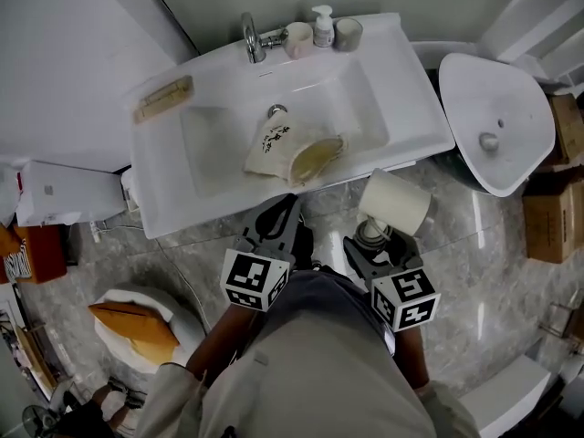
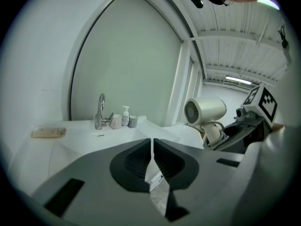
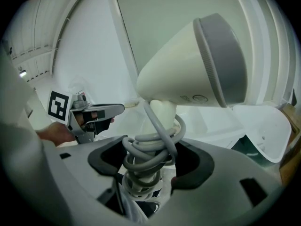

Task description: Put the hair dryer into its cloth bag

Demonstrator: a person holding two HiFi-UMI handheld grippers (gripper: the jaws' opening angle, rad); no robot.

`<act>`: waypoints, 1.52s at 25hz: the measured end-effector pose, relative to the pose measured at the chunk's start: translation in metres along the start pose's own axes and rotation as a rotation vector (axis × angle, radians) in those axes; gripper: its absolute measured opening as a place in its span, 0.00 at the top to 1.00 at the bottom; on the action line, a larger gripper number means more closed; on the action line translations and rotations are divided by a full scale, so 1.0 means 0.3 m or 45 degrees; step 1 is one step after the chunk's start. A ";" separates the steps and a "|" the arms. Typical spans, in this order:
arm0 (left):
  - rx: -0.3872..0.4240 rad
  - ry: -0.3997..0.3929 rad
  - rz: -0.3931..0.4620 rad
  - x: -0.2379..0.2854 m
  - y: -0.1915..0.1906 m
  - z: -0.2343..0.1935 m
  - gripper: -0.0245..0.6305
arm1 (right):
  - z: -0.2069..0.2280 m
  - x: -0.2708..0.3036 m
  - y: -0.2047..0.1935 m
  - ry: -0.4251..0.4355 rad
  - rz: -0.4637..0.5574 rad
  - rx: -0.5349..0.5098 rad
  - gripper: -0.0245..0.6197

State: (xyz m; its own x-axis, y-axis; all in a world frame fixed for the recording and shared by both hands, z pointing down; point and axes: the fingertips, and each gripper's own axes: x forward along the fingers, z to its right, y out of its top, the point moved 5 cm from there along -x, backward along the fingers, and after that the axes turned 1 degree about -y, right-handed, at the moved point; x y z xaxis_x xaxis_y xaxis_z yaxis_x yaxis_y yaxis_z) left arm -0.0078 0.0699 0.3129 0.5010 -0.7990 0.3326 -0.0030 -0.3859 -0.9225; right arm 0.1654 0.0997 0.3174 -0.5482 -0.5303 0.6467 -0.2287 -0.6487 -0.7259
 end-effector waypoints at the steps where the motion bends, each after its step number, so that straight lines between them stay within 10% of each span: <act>1: -0.001 -0.004 -0.003 0.015 0.004 -0.019 0.95 | 0.004 0.014 0.017 -0.003 0.001 0.002 0.49; 26: -0.044 -0.147 -0.388 0.307 -0.194 -0.240 0.57 | 0.088 0.229 0.191 -0.087 -0.074 0.055 0.49; 38: -0.139 0.009 -0.429 0.387 -0.233 -0.297 0.79 | 0.165 0.296 0.177 0.001 -0.192 0.026 0.49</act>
State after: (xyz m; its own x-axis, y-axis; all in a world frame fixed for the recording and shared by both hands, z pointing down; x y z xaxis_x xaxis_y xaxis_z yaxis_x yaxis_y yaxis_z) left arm -0.0265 -0.0369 0.4333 0.4833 -0.6214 0.6167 0.0687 -0.6753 -0.7343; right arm 0.1442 -0.0089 0.3478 -0.5099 -0.4255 0.7476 -0.2919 -0.7320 -0.6157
